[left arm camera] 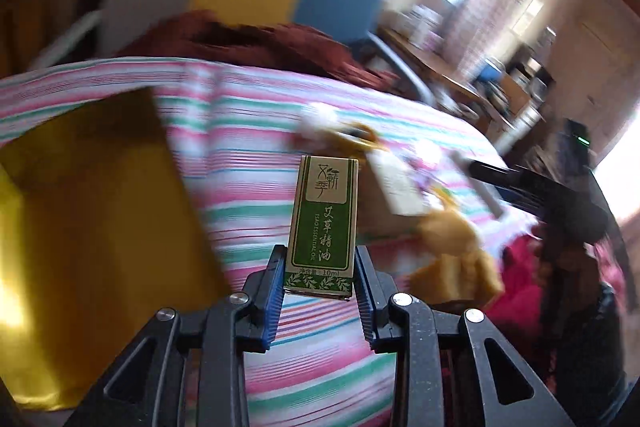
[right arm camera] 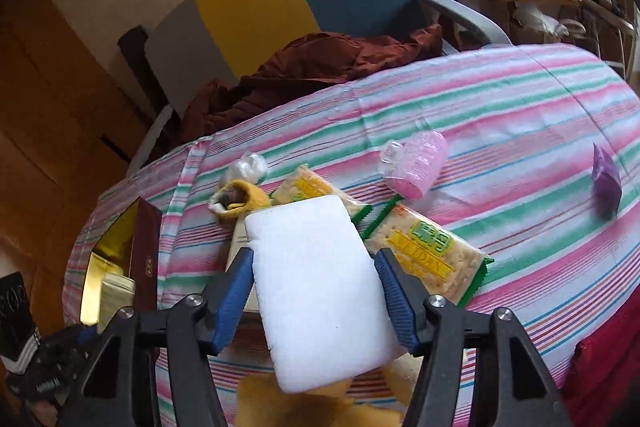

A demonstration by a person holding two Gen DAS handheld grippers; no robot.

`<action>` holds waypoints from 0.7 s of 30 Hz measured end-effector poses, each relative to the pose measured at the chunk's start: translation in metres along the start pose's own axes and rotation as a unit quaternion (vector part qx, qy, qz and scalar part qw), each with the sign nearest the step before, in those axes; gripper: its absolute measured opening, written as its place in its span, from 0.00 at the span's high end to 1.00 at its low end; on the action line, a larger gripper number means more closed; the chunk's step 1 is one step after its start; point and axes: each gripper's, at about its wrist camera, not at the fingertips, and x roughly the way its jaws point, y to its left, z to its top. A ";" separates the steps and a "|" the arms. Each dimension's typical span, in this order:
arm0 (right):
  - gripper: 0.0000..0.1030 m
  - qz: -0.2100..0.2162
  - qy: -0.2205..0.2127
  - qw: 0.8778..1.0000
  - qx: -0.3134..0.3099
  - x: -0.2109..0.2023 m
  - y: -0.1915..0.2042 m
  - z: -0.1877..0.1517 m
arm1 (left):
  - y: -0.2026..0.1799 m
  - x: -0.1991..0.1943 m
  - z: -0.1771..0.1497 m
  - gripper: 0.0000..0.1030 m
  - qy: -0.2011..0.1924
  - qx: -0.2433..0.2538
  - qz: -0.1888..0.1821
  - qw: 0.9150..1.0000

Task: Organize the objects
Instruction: 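Grasp the green box with the left tool while the right tool grasps the white sponge, then place the green box and white sponge into the gold tray with both tools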

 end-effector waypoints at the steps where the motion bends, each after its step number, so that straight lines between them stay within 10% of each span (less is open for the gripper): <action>1: 0.40 0.008 -0.002 1.000 -0.011 -0.003 0.013 0.001 | 0.013 -0.008 -0.002 0.68 -0.007 -0.011 0.010 1.000; 16: 0.38 0.154 0.094 0.971 -0.154 0.080 0.262 -0.060 | 0.163 -0.085 -0.075 0.67 -0.044 -0.139 0.204 0.968; 21: 0.22 0.196 0.141 0.956 -0.168 0.111 0.312 -0.091 | 0.176 -0.098 -0.088 0.43 -0.064 -0.160 0.219 0.961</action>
